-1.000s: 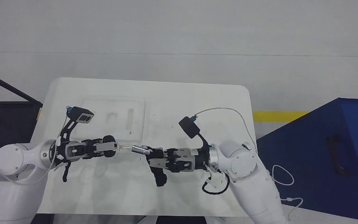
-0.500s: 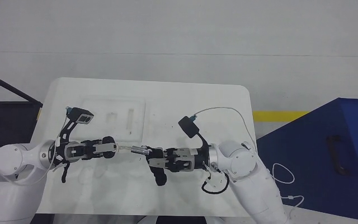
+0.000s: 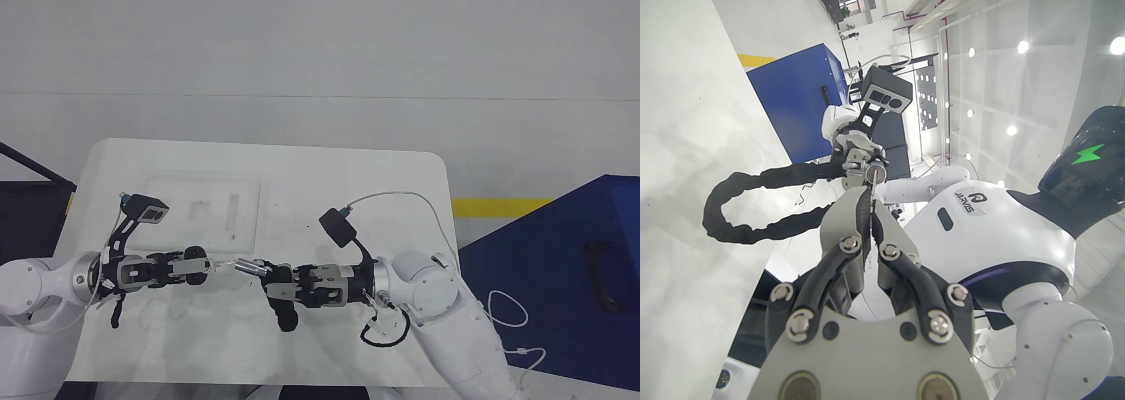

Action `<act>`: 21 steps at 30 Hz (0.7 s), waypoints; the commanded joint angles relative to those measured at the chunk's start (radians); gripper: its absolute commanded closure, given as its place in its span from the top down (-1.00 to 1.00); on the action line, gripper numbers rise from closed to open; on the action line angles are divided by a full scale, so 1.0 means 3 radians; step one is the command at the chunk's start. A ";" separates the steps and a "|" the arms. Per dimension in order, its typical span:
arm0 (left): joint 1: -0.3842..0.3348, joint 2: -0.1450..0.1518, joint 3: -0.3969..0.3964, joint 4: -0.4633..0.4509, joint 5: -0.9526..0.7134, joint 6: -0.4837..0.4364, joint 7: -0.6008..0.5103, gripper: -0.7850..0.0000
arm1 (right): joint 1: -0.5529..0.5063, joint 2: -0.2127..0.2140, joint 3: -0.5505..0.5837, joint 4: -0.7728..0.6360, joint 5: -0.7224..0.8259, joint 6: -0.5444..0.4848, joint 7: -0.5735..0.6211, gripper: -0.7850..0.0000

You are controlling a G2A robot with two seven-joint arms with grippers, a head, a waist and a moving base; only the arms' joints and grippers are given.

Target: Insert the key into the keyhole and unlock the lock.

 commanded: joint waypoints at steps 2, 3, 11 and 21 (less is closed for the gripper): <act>0.0007 0.0002 -0.0004 0.0000 0.0010 -0.0004 -0.0005 -1.00 | 0.0007 0.0013 -0.0012 -0.0002 0.0007 0.0001 -0.0003 -1.00; 0.0008 0.0003 -0.0007 0.0001 0.0014 -0.0004 -0.0003 -1.00 | 0.0010 0.0018 -0.0015 -0.0002 0.0011 0.0002 -0.0003 -1.00; -0.0025 0.0018 -0.0045 0.0042 0.0042 0.0009 -0.0099 -1.00 | 0.0038 0.0053 -0.0050 0.0008 0.0041 0.0008 0.0006 -1.00; -0.0134 0.0127 0.0089 0.0038 0.0020 0.0201 -0.0192 -1.00 | 0.0092 0.0082 -0.0124 0.0083 0.0120 0.0022 0.0086 -1.00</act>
